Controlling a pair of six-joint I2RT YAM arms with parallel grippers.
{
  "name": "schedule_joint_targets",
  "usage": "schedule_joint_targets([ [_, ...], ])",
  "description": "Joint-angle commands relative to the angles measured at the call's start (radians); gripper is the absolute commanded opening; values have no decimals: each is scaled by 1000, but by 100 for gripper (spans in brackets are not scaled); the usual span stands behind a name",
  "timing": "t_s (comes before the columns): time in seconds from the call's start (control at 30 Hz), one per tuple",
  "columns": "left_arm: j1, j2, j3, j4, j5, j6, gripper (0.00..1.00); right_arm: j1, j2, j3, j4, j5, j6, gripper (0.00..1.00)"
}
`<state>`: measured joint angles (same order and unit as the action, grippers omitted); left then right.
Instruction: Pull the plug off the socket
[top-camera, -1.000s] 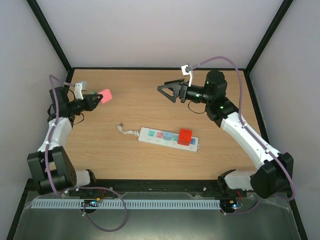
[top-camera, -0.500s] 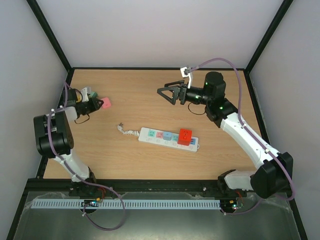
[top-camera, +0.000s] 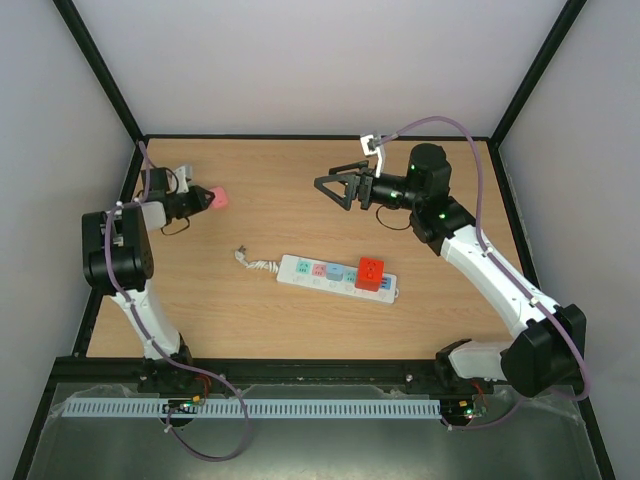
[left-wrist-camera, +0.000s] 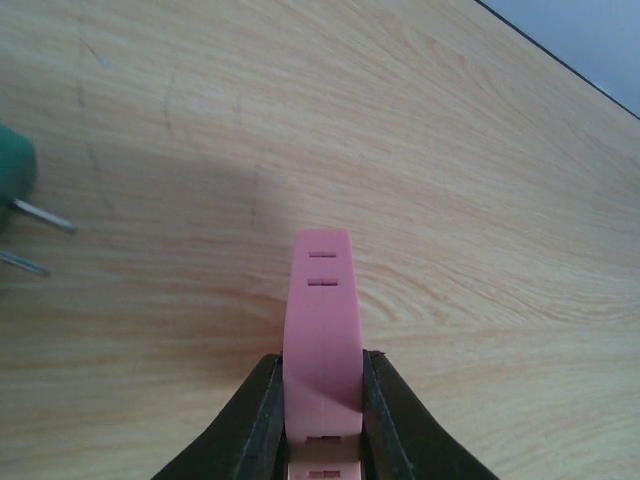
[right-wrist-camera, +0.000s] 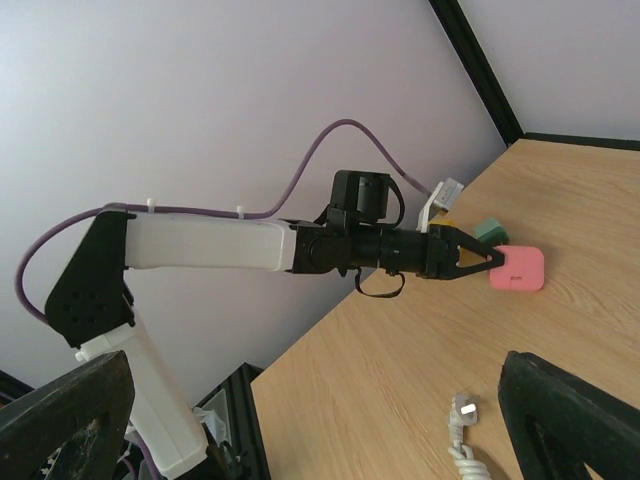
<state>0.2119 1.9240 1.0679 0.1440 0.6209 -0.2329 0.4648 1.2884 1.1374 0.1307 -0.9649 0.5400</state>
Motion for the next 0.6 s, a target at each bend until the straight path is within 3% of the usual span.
schedule_joint_targets([
  [0.0,3,32,39,-9,-87,-2,21,0,-22,-1,-1,1,-14,98],
  [0.27,-6,-15,44,-44,-122,44,53,0,-33,-4,-14,2,-33,98],
  [0.57,-15,-115,34,-78,-157,110,64,0,-42,15,-148,21,-180,98],
])
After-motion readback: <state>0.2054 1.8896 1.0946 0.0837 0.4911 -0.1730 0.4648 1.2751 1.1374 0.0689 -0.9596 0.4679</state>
